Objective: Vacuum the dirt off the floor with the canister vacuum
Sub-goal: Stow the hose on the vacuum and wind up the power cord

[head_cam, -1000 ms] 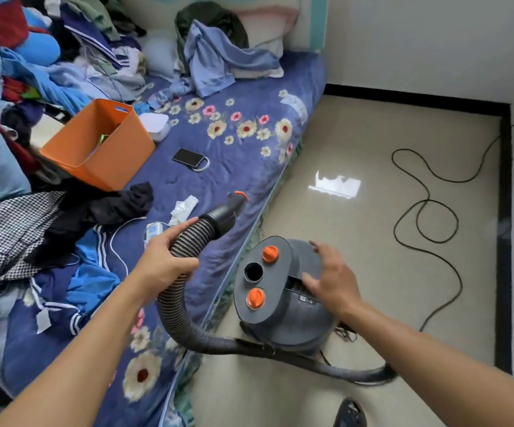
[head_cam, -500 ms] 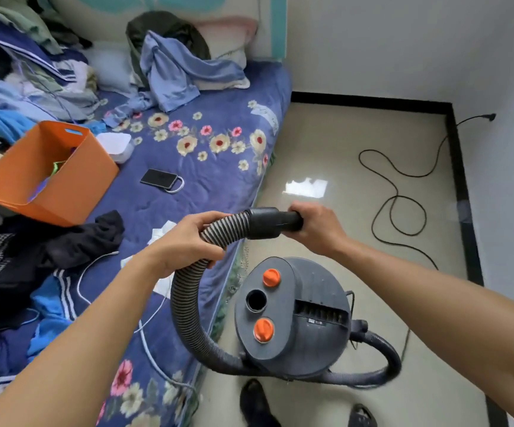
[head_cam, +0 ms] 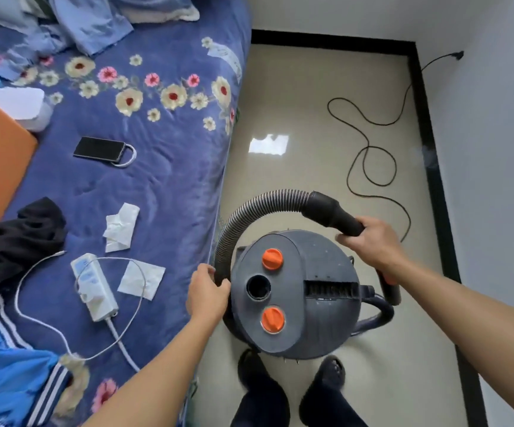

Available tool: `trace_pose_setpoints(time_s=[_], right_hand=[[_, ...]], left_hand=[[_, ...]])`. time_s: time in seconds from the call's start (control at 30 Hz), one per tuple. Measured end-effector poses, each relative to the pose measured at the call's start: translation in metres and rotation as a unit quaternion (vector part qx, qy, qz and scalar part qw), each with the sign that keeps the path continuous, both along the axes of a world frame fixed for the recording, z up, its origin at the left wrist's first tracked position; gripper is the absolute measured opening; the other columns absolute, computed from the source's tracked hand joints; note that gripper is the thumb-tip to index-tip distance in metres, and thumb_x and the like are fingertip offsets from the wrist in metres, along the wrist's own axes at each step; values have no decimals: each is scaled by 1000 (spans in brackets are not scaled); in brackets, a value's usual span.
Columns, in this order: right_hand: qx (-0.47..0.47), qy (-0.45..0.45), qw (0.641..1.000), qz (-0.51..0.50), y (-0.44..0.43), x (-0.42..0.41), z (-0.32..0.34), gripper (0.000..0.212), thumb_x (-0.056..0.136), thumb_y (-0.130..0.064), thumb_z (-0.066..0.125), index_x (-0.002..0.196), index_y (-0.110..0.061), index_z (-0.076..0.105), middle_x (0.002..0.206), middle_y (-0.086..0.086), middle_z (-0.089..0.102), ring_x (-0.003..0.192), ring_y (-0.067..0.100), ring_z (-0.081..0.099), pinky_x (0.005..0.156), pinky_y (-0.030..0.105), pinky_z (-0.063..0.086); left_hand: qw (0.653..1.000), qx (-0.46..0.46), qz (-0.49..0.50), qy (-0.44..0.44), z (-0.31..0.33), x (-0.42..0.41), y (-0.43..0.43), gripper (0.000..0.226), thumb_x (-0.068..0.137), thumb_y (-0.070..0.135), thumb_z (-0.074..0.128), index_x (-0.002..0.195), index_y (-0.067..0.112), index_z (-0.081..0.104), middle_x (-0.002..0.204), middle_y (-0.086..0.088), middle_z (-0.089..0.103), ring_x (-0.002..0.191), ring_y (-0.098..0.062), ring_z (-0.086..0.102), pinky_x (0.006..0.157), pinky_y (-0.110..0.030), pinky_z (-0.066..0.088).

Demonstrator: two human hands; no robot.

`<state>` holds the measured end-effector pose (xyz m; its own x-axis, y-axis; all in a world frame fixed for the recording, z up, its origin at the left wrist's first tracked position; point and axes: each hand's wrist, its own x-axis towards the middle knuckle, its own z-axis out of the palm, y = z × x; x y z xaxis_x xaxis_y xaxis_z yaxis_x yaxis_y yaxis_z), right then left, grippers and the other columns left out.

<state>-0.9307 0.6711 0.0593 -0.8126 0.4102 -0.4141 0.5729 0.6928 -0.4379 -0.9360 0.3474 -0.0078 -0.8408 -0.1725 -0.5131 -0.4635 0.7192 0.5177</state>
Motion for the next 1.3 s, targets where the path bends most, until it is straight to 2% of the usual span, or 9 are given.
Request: trace_pose_setpoints(time_s=[0.07, 0.2, 0.3, 0.53, 0.8, 0.9, 0.97, 1.13, 1.3], right_hand=[[-5, -28, 999, -19, -2, 15, -22, 20, 77, -41, 75, 83, -25, 66, 72, 1, 67, 73, 25, 64, 67, 36, 50], [-21, -76, 997, -13, -14, 36, -56, 26, 75, -46, 76, 80, -24, 62, 72, -3, 63, 78, 26, 63, 63, 34, 44], [-44, -73, 996, 6, -26, 44, -73, 33, 73, -50, 78, 72, -26, 56, 75, -2, 61, 80, 26, 61, 63, 35, 43], [-53, -73, 996, 4, -38, 53, -90, 39, 73, -61, 74, 80, -25, 61, 80, -2, 68, 83, 26, 63, 73, 39, 53], [-164, -91, 982, -8, -25, 40, -94, 38, 69, -49, 84, 79, -20, 62, 68, 2, 67, 62, 22, 67, 67, 37, 55], [-221, -91, 971, -17, -22, 39, -93, 35, 72, -38, 87, 79, -15, 61, 67, 5, 62, 55, 17, 58, 57, 32, 47], [-242, -90, 966, -22, -21, 38, -94, 35, 71, -35, 88, 79, -14, 61, 66, 6, 61, 56, 17, 56, 57, 32, 45], [-270, -87, 959, -20, -18, 40, -94, 35, 72, -31, 89, 75, -13, 59, 68, 6, 61, 57, 18, 54, 61, 34, 45], [-276, -87, 957, -21, -18, 40, -95, 32, 74, -28, 87, 76, -13, 60, 67, 6, 61, 53, 16, 52, 57, 31, 44]], left_hand=[[1000, -16, -13, -20, -7, 20, 15, 18, 84, 29, 64, 83, 16, 51, 84, 0, 60, 82, -25, 54, 67, -32, 39], [993, 31, -52, -103, -16, 63, 45, 44, 90, 37, 58, 56, 15, 40, 57, 1, 46, 70, -27, 48, 62, -35, 33], [984, 56, -50, -159, -25, 83, 57, 45, 84, 45, 56, 54, 17, 37, 55, -3, 50, 67, -33, 57, 69, -41, 49], [983, -11, -131, -128, -31, 89, 71, 32, 96, 36, 40, 71, 16, 38, 81, -7, 56, 80, -29, 52, 65, -36, 34], [983, -11, 17, -182, -42, 93, 83, 44, 91, 37, 37, 109, 2, 58, 111, -18, 62, 100, -37, 58, 87, -41, 48], [978, 45, 66, -194, -46, 91, 84, 49, 80, 35, 40, 107, -3, 58, 90, -21, 67, 60, -30, 63, 64, -35, 53], [974, 75, 80, -198, -48, 92, 83, 44, 77, 32, 43, 98, -4, 58, 70, -16, 63, 39, -24, 52, 47, -25, 42], [946, 136, 130, -265, -38, 84, 81, 15, 82, 18, 48, 72, 9, 51, 46, -5, 50, 32, -17, 39, 36, -12, 26], [881, 208, 259, -337, -34, 80, 87, 39, 94, 20, 41, 56, 11, 43, 39, -2, 48, 24, -8, 32, 31, -9, 19]])
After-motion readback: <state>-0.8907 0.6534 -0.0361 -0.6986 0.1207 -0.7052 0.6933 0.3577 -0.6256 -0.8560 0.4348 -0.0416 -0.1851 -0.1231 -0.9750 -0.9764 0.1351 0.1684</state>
